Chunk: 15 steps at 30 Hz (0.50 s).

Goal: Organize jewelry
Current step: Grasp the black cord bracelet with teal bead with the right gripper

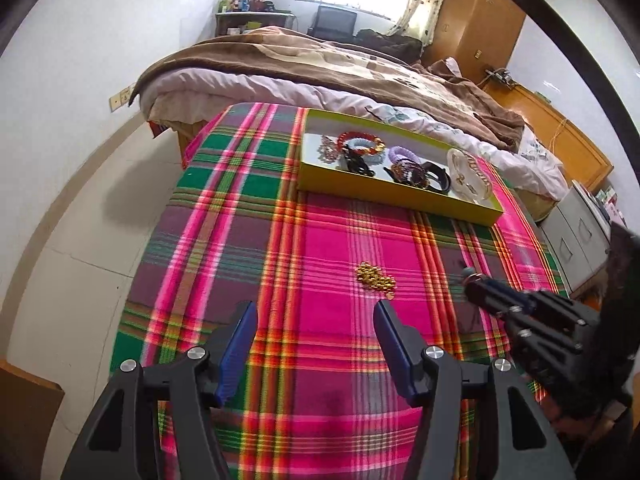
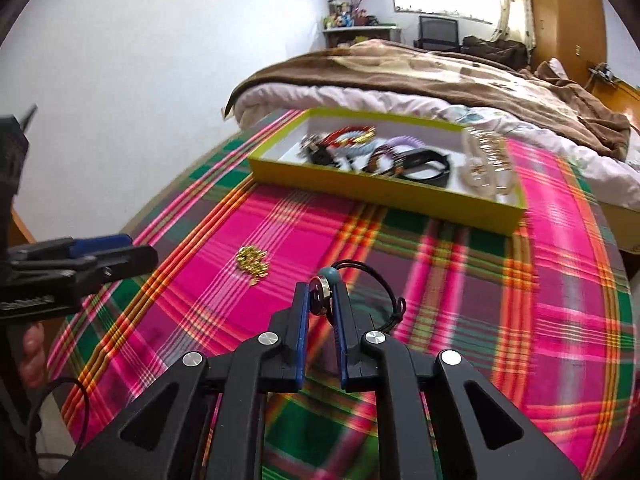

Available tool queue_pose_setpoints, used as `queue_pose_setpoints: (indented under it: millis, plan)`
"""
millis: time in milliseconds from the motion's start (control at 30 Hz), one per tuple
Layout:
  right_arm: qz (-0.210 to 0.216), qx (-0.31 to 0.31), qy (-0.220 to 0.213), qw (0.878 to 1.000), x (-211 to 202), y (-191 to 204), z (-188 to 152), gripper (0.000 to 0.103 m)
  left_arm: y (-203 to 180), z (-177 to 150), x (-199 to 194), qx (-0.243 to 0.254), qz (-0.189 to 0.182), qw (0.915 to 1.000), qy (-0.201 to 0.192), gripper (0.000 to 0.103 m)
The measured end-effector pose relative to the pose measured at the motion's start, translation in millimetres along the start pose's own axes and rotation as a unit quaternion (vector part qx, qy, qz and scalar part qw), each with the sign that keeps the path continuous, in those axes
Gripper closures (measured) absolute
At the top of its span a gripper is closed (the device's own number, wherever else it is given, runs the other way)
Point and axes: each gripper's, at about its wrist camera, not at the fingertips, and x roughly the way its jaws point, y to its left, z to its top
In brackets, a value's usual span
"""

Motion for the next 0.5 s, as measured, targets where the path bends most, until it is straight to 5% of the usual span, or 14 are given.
queue_pose_setpoints:
  millis: [100, 500]
  plan:
    - [-0.008, 0.011, -0.014, 1.000, -14, -13, 1, 0.091, -6, 2, 9, 0.002, -0.010, 0.9999, 0.005, 0.034]
    - [-0.053, 0.035, -0.059, 0.996, -54, -48, 1, 0.091, -24, 11, 55, 0.015, -0.021, 0.9989, 0.038, 0.034]
